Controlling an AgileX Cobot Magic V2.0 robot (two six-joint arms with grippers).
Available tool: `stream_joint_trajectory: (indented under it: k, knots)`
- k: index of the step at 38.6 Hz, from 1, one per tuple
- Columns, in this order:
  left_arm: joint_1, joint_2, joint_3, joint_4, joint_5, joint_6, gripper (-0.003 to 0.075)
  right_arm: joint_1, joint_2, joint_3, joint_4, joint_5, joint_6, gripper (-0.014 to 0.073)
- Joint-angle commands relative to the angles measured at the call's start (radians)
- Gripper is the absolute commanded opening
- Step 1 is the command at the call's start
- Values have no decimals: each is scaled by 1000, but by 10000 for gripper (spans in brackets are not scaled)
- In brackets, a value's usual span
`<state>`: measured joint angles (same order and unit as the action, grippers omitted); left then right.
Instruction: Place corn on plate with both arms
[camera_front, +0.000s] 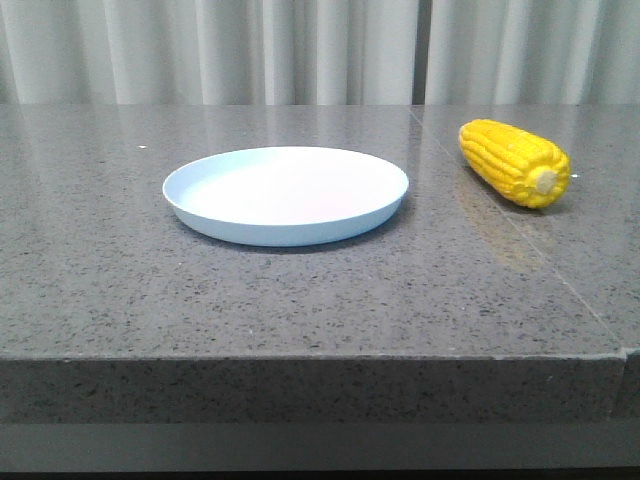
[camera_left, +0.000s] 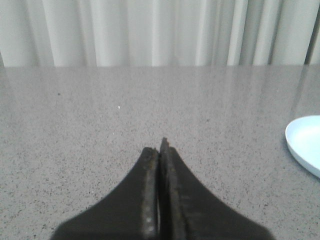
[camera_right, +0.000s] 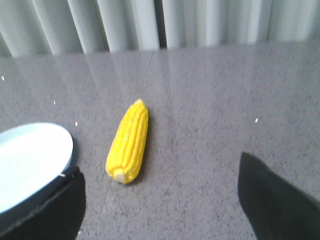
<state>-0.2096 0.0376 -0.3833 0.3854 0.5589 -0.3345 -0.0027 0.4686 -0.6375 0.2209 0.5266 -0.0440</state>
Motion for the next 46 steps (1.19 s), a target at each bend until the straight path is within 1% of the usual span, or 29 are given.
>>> stream_joint_trajectory:
  k: [1,5,10,20,25,32,38,42,46]
  knots:
    - [1,6,-23,12,-77,2,-20,-7,152,-116,21,9,-10,642]
    - [1,6,-23,12,-77,2,-20,-7,314,-221,46,76,-10,642]
    - [1,6,-23,12,-77,2,-20,-4,517,-338,87,109,-10,642]
    - [1,6,-23,12,-77,2,-20,89,864,-584,136,205,-10,642]
    - [1,6,-23,12,-77,2,-20,107,1037,-689,159,268,-10,642]
    - [1,6,-23,12,-77,2,-20,114,1202,-792,170,329,-10,642]
    - [1,6,-23,12,-77,2,-20,114,1261,-827,170,343,-10,637]
    - [1,6,-23,12,-77,2,-20,114,1267,-829,170,342,-10,552]
    - [1,6,-23,12,-77,2,-20,114,1267,-829,170,339,-10,400]
